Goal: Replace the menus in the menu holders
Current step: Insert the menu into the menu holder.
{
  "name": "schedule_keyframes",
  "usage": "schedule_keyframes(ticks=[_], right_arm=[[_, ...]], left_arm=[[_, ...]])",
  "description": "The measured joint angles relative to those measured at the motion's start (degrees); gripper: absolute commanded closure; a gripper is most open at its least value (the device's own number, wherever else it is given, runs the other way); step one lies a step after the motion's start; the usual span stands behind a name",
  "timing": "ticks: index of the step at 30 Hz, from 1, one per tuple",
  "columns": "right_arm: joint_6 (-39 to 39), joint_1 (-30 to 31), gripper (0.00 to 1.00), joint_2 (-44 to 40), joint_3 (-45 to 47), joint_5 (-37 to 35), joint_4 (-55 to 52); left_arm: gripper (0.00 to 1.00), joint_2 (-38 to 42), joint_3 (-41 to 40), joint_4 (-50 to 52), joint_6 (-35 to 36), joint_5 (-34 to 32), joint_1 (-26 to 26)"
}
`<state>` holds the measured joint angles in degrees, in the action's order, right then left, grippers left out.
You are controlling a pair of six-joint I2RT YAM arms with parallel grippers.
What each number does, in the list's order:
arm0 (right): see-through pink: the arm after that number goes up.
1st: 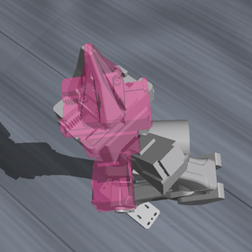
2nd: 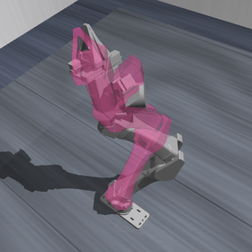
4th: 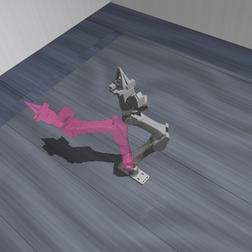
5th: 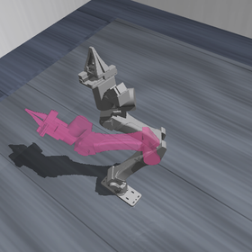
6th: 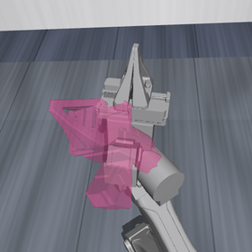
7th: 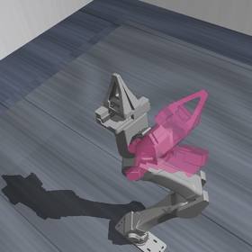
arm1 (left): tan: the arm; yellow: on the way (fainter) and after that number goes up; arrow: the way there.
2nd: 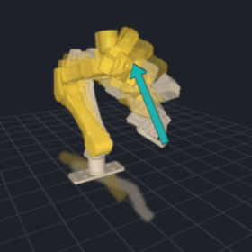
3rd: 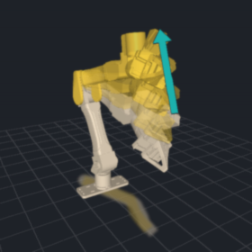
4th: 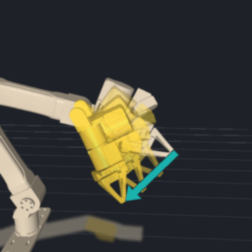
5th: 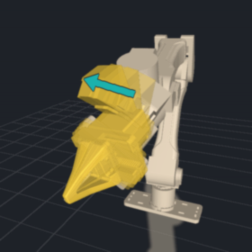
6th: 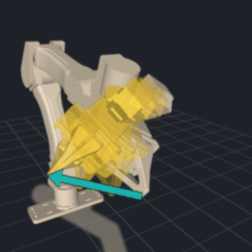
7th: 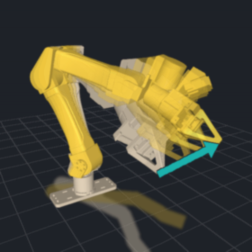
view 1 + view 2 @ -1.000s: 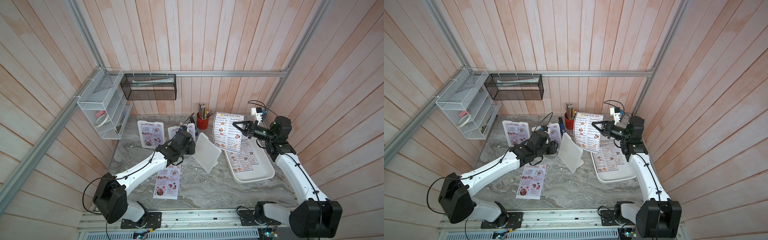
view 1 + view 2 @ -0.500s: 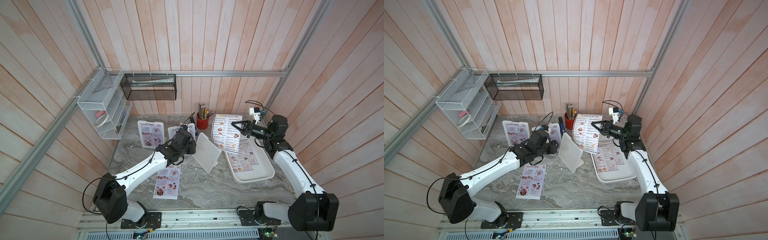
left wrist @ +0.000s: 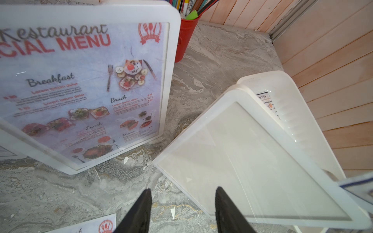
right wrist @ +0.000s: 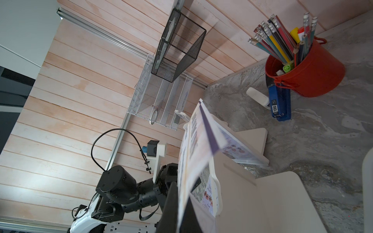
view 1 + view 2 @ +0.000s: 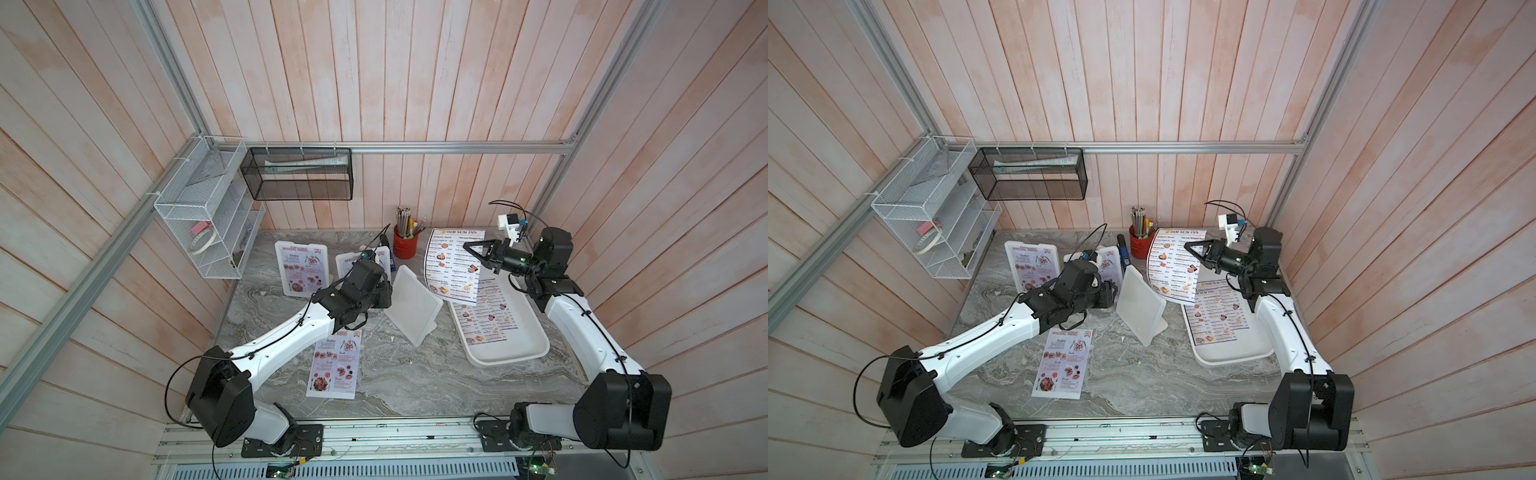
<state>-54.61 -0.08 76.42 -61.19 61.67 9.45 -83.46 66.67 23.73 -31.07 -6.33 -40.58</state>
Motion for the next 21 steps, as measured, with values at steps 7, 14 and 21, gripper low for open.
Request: schedule_keyframes(ticks=[7,14,21], right_arm=[[1.2,-0.2,1.0,3.5,-2.1,0.6,0.0],[3.1,0.9,1.0,4.3,-3.2,0.8,-0.2],[6.2,4.8,1.0,5.7,-5.7,0.3,-0.5]], left_arm=[[0.47,0.0,1.5,0.1,0.2,0.0,0.0],[0.47,-0.2,1.8,0.6,0.7,-0.1,0.0],[0.47,-0.2,1.8,1.0,1.1,-0.2,0.0]])
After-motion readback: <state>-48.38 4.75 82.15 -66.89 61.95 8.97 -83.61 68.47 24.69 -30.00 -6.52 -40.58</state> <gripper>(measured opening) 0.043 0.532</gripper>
